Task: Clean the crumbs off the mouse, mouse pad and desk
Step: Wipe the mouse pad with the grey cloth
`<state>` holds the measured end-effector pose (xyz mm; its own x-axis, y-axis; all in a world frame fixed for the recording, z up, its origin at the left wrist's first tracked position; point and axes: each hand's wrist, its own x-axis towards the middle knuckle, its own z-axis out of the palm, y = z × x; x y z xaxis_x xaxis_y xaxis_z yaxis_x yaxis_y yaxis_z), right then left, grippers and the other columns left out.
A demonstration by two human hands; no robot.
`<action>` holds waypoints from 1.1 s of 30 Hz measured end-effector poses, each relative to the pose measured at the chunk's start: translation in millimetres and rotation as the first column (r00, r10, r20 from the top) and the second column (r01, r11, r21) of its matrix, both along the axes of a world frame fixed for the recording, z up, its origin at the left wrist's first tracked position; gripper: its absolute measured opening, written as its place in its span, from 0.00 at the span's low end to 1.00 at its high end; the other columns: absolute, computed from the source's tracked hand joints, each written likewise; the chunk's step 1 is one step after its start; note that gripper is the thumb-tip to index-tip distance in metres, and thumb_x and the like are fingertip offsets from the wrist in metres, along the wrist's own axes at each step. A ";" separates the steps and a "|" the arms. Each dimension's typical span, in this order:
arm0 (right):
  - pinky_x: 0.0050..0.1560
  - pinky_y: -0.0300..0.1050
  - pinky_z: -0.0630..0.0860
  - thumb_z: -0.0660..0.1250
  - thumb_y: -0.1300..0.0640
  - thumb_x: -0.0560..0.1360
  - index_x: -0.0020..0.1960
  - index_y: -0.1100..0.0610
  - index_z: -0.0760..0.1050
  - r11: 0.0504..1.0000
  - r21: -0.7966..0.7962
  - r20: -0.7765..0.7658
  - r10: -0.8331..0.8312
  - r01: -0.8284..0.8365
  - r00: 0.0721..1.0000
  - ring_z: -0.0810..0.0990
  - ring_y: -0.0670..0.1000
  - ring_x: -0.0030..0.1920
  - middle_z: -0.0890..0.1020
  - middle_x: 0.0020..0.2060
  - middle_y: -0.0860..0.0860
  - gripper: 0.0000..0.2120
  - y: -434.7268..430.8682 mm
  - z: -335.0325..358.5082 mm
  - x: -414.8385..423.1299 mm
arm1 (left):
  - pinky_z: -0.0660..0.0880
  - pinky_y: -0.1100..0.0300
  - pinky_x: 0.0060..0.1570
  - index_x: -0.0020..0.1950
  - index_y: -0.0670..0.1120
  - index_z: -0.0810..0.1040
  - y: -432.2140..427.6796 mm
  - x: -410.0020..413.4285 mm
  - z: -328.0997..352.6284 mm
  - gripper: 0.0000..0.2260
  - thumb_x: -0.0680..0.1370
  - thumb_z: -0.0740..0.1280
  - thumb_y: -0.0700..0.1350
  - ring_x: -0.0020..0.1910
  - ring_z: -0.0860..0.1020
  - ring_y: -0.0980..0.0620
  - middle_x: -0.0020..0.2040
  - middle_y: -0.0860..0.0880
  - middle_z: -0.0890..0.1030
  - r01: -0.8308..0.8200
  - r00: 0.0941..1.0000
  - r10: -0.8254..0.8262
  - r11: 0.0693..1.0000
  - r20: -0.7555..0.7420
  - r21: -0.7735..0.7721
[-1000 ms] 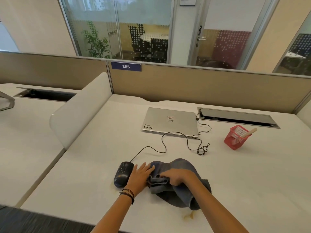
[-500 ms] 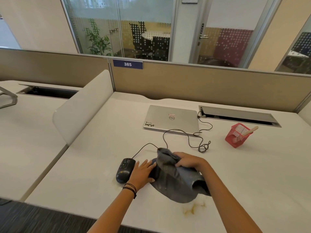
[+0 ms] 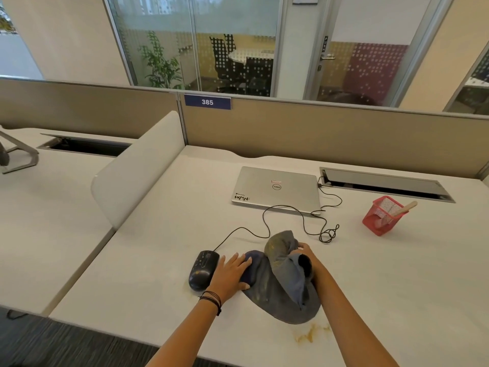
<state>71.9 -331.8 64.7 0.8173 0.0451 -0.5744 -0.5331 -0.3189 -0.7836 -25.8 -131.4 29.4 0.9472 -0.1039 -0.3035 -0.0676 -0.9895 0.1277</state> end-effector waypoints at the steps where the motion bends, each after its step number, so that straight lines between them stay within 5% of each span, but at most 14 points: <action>1: 0.55 0.51 0.71 0.60 0.66 0.77 0.67 0.61 0.64 0.999 -0.036 0.036 -0.029 0.031 0.999 0.75 0.62 0.59 0.73 0.63 0.63 0.19 1.0 0.2 -2.3 | 0.45 0.45 0.75 0.78 0.52 0.49 0.2 0.0 0.2 0.31 0.79 0.59 0.57 0.78 0.51 0.46 0.79 0.49 0.52 0.002 1.000 -0.002 1.000 0.001 0.005; 6: 0.52 0.47 0.73 0.59 0.70 0.73 0.55 0.62 0.74 0.934 -0.356 0.353 0.126 0.009 0.927 0.77 0.60 0.54 0.79 0.54 0.61 0.13 5.6 -8.0 -18.7 | 0.46 0.45 0.75 0.78 0.51 0.49 0.1 0.2 1.5 0.31 0.80 0.59 0.56 0.78 0.50 0.46 0.79 0.49 0.52 0.004 1.000 -0.004 1.000 -0.007 0.012; 9: 0.49 0.46 0.73 0.60 0.67 0.74 0.58 0.60 0.74 0.870 -0.493 0.421 0.261 -0.023 0.869 0.77 0.58 0.54 0.77 0.55 0.58 0.13 12.7 -7.3 -26.3 | 0.45 0.45 0.75 0.78 0.51 0.49 -0.3 0.1 3.2 0.31 0.80 0.59 0.55 0.78 0.50 0.46 0.79 0.49 0.52 0.004 1.000 -0.004 1.000 -0.009 0.002; 15: 0.52 0.49 0.75 0.58 0.57 0.78 0.61 0.60 0.70 0.599 -0.775 0.260 0.591 -0.200 0.764 0.72 0.57 0.60 0.71 0.60 0.57 0.13 19.1 -6.0 -29.5 | 0.45 0.45 0.76 0.78 0.51 0.49 -0.6 -0.1 3.0 0.31 0.80 0.59 0.55 0.78 0.50 0.46 0.79 0.49 0.52 -0.002 1.000 0.001 1.000 -0.012 -0.006; 19: 0.57 0.51 0.73 0.64 0.42 0.73 0.66 0.59 0.65 0.448 -0.835 0.102 0.698 -0.320 0.709 0.69 0.58 0.63 0.69 0.64 0.57 0.29 22.5 -7.4 -36.3 | 0.44 0.46 0.76 0.78 0.51 0.49 -0.8 -0.1 3.3 0.31 0.80 0.59 0.55 0.78 0.50 0.47 0.79 0.49 0.52 -0.014 1.000 0.014 0.999 -0.017 -0.030; 22: 0.59 0.50 0.73 0.67 0.40 0.71 0.69 0.60 0.60 0.341 -0.890 0.051 0.736 -0.304 0.675 0.69 0.58 0.64 0.68 0.65 0.57 0.36 26.5 -13.4 -41.6 | 0.44 0.46 0.76 0.78 0.52 0.49 -0.3 0.0 3.5 0.31 0.79 0.59 0.55 0.78 0.50 0.47 0.79 0.50 0.52 -0.015 1.000 0.014 0.999 -0.016 -0.033; 28: 0.53 0.46 0.75 0.63 0.57 0.77 0.65 0.61 0.66 0.493 -0.826 0.144 0.653 -0.274 0.743 0.73 0.57 0.60 0.70 0.63 0.59 0.18 37.1 -6.6 -41.4 | 0.44 0.46 0.75 0.78 0.52 0.50 0.6 -0.2 3.2 0.31 0.79 0.60 0.56 0.78 0.50 0.47 0.78 0.50 0.53 -0.010 1.000 0.010 0.999 0.000 -0.036; 31: 0.41 0.43 0.72 0.63 0.58 0.75 0.61 0.62 0.69 0.576 -0.761 0.148 0.603 -0.299 0.784 0.79 0.56 0.51 0.73 0.59 0.59 0.16 53.3 -6.4 -55.2 | 0.44 0.46 0.75 0.78 0.52 0.51 1.6 0.0 2.2 0.31 0.79 0.60 0.55 0.78 0.51 0.48 0.78 0.51 0.54 0.002 1.000 -0.002 1.000 0.016 -0.029; 33: 0.43 0.42 0.73 0.64 0.56 0.75 0.61 0.61 0.69 0.604 -0.737 0.168 0.599 -0.304 0.783 0.79 0.56 0.51 0.74 0.58 0.59 0.17 61.7 -13.5 -69.7 | 0.44 0.46 0.75 0.78 0.52 0.51 2.5 0.5 1.9 0.31 0.79 0.61 0.55 0.78 0.50 0.49 0.78 0.51 0.54 0.004 1.000 -0.003 1.000 0.019 -0.028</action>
